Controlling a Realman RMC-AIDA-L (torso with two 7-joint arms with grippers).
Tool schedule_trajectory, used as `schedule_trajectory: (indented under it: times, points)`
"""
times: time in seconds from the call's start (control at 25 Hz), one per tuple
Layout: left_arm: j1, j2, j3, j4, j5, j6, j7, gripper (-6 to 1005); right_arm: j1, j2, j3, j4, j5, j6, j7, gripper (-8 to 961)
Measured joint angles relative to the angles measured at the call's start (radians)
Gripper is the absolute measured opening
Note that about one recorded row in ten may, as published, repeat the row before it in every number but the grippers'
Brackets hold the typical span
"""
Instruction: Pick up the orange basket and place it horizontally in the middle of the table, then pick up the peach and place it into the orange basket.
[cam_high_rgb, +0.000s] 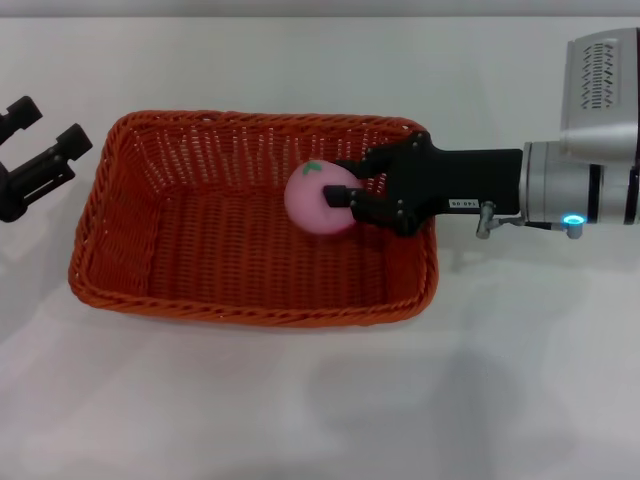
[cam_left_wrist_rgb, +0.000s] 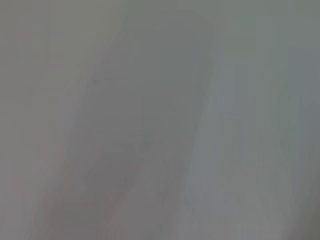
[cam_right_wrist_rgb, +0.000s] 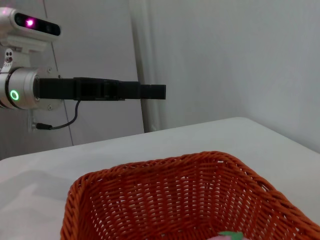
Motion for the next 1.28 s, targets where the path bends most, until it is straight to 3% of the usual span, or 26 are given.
schedule_trajectory:
  times: [0.08,0.52,0.8,1.08,1.28]
  points:
    - [0.000,0.000,0.000,0.000,0.000,-0.002,0.000,871,0.000,0.000,-0.004,0.001,0.004,-0.008,0.009,277]
    - [0.000,0.000,0.000,0.000,-0.001,-0.014,0.000,871,-0.011,-0.003,0.010,-0.006,0.011,0.021,0.017,735]
    - [0.000,-0.001,0.000,0.000,-0.002,-0.015,0.001,872,-0.019,-0.007,0.131,-0.008,0.018,0.130,0.025,774]
    - [0.002,-0.002,-0.004,0.000,-0.002,-0.015,0.029,872,-0.062,-0.018,0.388,-0.014,0.008,0.249,0.041,789]
    - [0.001,-0.002,-0.007,0.000,-0.006,-0.008,0.041,872,-0.115,-0.031,0.560,-0.015,0.004,0.248,0.009,784]
